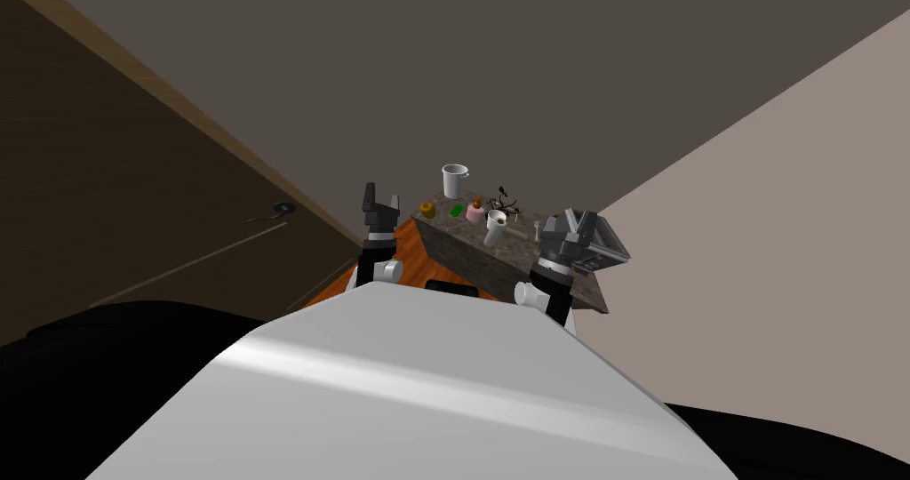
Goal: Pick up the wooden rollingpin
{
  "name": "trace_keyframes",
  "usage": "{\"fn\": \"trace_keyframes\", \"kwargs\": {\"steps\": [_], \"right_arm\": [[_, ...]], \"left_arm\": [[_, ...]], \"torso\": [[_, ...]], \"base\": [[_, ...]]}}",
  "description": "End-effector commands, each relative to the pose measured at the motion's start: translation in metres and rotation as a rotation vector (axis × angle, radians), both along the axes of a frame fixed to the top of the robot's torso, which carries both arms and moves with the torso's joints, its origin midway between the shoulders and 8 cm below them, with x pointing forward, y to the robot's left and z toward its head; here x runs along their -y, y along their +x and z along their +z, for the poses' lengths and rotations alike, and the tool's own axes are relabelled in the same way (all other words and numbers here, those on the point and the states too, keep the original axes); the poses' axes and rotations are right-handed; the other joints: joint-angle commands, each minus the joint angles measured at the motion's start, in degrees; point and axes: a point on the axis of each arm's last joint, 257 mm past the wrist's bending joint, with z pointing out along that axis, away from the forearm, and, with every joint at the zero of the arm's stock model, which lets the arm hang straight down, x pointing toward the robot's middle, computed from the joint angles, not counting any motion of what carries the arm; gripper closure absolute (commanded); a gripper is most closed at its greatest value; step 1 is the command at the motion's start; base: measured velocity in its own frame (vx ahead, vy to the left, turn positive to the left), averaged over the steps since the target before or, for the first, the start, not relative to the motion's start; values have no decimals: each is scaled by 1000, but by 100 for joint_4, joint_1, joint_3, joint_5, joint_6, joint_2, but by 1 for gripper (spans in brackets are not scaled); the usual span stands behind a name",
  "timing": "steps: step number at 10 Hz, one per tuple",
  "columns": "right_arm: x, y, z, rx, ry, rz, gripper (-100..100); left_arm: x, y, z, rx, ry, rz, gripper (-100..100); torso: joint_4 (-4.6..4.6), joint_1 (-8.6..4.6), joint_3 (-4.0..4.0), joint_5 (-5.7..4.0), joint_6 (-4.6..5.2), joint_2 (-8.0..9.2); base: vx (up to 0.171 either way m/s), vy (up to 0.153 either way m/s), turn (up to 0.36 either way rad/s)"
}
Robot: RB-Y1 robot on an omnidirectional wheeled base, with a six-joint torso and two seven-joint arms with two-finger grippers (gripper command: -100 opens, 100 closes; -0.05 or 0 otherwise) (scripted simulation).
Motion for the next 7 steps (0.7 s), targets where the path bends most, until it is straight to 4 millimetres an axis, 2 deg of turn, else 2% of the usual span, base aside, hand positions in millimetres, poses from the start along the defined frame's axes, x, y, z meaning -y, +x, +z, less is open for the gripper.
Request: {"fn": "trace_keyframes", "kwargs": {"steps": [1, 4, 6, 7], "right_arm": [[-5, 2, -3, -11, -26, 19, -100], [-19, 6, -16, -52, -98, 72, -100], [-29, 9, -33, -94, -148, 109, -100], [-30, 10, -33, -96, -158, 114, -100]], "left_arm": [[0, 0, 0, 0, 0, 0, 0], [0, 0, 0, 0, 0, 0, 0], [0, 0, 0, 0, 0, 0, 0], [0, 0, 0, 0, 0, 0, 0]], "torso": [[0, 0, 0, 0, 0, 0], [3, 22, 8, 5, -1, 15], [4, 38, 12, 8, -1, 20], [4, 46, 12, 10, -1, 20]], "base": [[-11, 17, 31], [-42, 64, 56], [-51, 116, 75], [-31, 77, 23]]}}
